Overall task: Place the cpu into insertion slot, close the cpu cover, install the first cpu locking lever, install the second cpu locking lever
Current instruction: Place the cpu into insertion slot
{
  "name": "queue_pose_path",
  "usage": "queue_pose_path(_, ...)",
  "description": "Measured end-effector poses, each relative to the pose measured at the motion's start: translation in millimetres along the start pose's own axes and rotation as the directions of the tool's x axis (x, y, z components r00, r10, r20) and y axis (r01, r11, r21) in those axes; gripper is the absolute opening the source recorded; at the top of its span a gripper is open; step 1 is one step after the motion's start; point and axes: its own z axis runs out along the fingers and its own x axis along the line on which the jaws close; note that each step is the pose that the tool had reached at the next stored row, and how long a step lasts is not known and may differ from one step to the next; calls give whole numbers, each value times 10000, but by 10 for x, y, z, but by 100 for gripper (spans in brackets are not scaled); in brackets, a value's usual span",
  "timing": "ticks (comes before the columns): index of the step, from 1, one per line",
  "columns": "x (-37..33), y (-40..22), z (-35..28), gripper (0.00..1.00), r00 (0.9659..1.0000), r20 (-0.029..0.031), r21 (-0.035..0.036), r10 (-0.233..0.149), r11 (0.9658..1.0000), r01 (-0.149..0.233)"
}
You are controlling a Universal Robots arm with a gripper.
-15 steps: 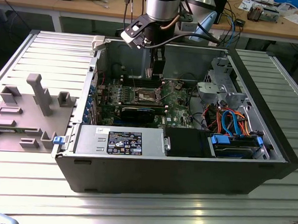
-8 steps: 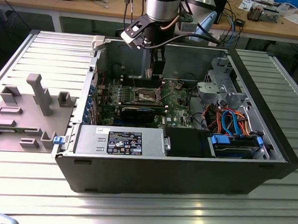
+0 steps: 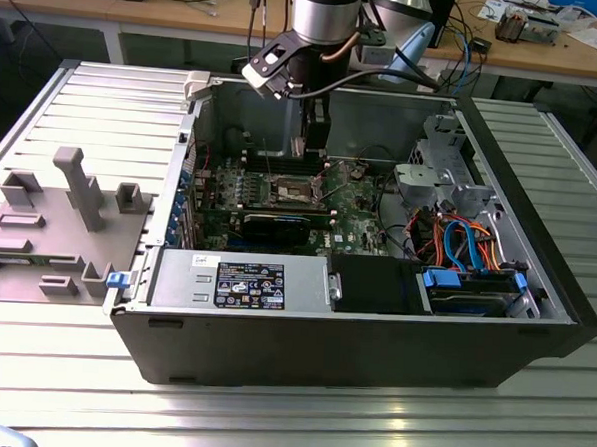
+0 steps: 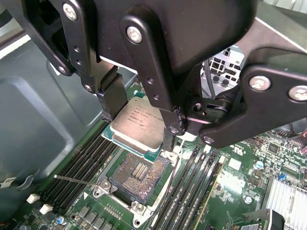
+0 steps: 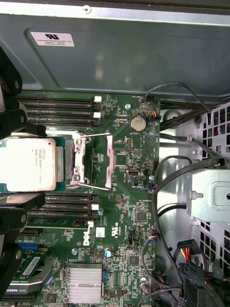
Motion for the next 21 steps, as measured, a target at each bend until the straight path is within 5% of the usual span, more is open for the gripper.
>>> queue_pose_path(21,-1,-2,48,55,10000,0,0,0,10000,0)
